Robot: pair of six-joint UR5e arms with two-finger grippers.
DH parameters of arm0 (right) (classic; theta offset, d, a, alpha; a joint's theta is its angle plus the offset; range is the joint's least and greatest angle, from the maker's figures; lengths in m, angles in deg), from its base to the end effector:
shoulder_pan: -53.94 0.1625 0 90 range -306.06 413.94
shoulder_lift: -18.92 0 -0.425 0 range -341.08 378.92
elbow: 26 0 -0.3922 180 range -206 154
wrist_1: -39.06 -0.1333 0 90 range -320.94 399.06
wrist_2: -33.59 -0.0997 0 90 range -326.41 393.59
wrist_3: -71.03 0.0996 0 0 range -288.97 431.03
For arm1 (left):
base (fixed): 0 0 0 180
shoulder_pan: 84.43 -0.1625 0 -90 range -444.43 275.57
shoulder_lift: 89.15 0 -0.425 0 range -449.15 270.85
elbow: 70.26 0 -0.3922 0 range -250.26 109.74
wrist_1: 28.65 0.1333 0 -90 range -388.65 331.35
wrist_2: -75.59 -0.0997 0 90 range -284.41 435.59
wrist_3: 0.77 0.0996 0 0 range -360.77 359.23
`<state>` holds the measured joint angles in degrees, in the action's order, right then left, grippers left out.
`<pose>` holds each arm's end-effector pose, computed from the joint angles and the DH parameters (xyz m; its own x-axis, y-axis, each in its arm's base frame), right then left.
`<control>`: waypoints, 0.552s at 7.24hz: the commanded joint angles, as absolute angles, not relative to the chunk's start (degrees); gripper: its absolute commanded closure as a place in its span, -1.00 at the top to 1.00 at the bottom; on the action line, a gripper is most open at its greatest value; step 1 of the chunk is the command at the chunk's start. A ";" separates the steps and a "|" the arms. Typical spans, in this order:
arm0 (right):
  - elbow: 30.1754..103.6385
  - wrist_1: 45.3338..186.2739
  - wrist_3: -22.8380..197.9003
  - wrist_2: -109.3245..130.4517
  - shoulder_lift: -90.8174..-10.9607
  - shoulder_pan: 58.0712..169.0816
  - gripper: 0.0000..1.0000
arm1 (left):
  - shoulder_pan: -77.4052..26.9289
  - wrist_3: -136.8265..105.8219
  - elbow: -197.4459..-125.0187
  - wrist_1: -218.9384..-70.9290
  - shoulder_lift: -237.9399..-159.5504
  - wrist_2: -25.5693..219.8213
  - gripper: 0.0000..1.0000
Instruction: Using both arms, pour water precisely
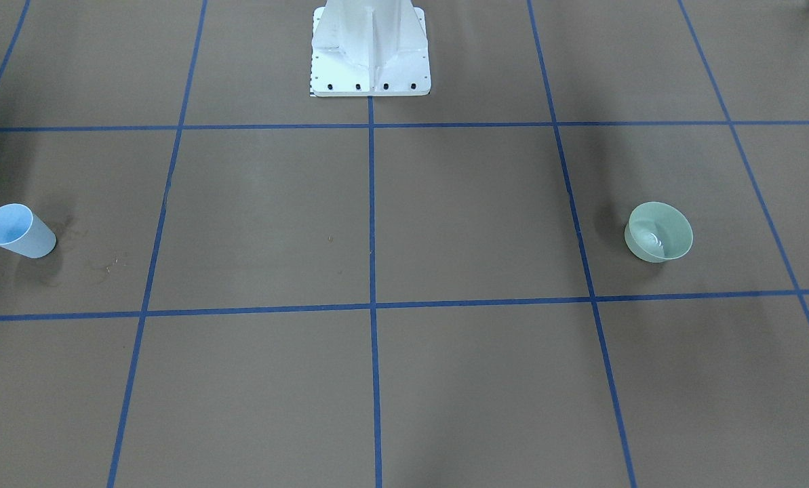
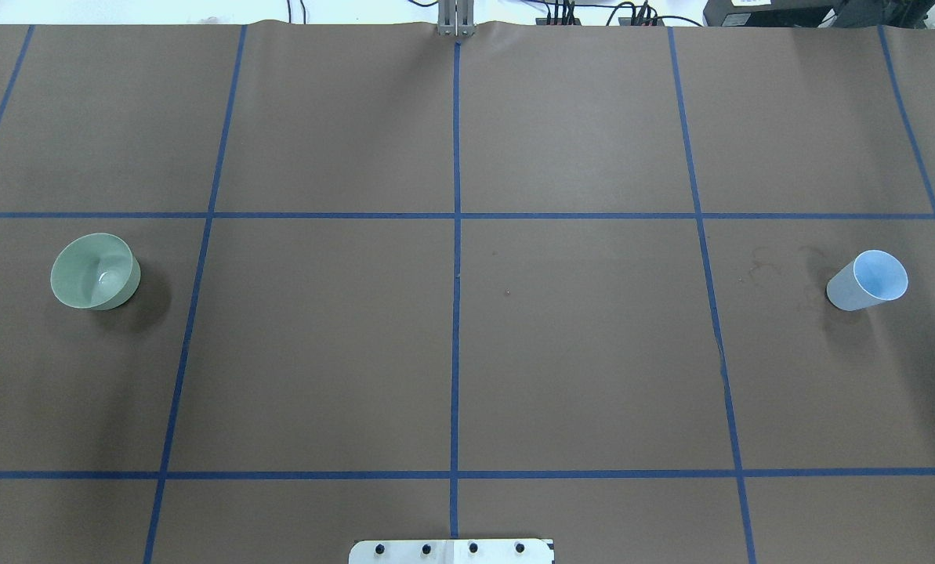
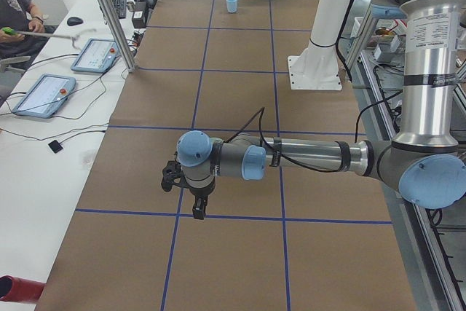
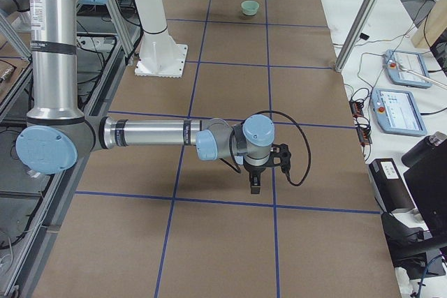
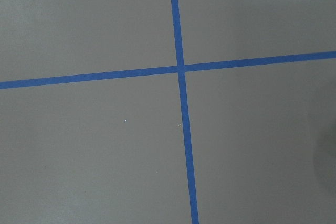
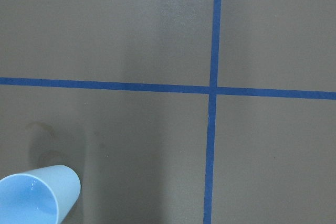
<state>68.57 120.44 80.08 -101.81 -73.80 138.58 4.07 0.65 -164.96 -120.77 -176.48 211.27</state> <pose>0.0170 -0.4863 0.6250 0.6929 -0.0380 0.7200 -0.0173 0.9974 0.0693 -0.0495 -0.4781 0.6353 0.6962 0.0947 -0.7116 -0.0434 0.9950 0.0900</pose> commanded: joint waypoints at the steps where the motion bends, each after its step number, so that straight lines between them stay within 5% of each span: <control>1: 68.74 120.44 80.08 -101.85 -73.81 138.58 1.00 | 4.07 0.81 -165.18 -121.20 -175.82 211.21 1.00; 4: 69.10 120.44 80.17 -101.85 -74.07 138.58 1.00 | 3.98 0.81 -166.05 -121.20 -175.72 211.56 1.00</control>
<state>68.93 120.44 80.10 -101.85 -74.03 138.58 4.02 0.78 -165.41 -121.24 -175.81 211.39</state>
